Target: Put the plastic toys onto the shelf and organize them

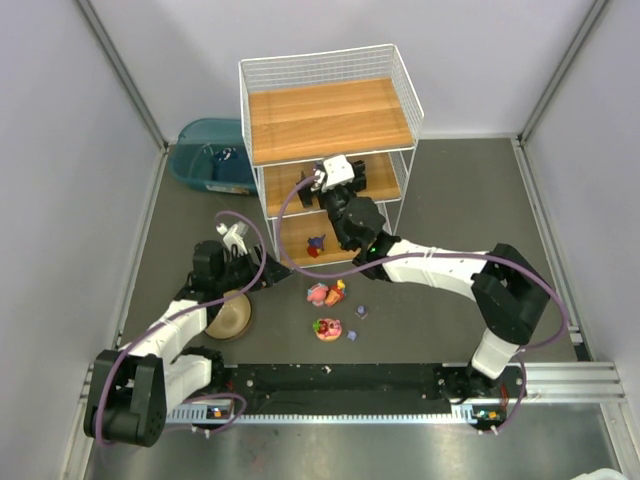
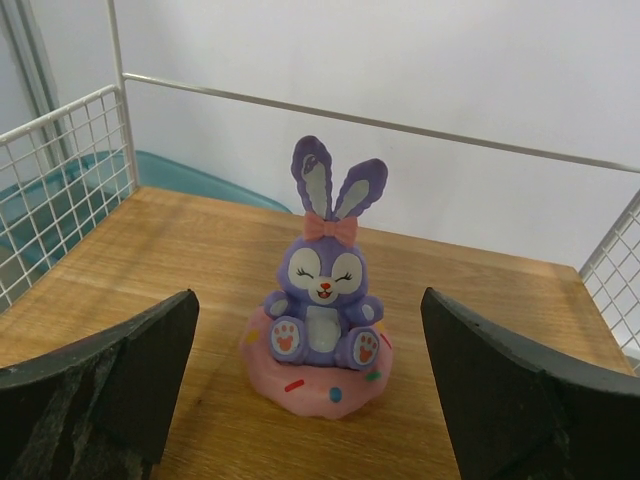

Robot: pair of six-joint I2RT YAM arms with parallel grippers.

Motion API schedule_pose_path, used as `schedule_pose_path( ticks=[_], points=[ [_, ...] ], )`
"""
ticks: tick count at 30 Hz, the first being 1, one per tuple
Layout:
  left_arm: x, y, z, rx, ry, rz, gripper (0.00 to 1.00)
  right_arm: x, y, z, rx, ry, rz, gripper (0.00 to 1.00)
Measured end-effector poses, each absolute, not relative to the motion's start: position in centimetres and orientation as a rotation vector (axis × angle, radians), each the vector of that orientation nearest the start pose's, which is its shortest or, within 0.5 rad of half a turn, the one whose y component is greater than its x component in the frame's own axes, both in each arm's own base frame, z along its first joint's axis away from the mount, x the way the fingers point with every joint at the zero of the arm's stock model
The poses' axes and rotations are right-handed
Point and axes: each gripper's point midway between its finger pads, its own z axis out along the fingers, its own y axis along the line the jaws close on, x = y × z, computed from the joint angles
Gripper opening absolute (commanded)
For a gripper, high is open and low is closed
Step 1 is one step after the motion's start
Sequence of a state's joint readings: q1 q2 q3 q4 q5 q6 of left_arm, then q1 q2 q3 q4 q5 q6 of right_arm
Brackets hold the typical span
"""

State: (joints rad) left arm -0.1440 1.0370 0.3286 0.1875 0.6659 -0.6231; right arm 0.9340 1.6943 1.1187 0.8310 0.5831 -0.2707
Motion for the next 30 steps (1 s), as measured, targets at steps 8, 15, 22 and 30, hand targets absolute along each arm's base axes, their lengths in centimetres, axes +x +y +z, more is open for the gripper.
schedule_pose_path(
  ticks=[8,15,22,30],
  points=[
    [24.39,-16.42,9.98,-0.091,2.175,-1.148,0.75,39.03,34.56,30.85,-0.295,1.322,0.156,0.75],
    [24.39,-16.42,9.97,-0.091,2.176,-1.148,0.75,39.03,34.3,30.8,-0.284,1.327,0.14,0.62],
    [24.39,-16.42,9.98,-0.091,2.175,-1.148,0.75,39.03,34.2,30.75,-0.28,1.329,0.135,0.44],
    [24.39,-16.42,9.98,-0.091,2.175,-1.148,0.75,39.02,34.07,31.22,-0.259,1.316,0.144,0.31]
  ],
)
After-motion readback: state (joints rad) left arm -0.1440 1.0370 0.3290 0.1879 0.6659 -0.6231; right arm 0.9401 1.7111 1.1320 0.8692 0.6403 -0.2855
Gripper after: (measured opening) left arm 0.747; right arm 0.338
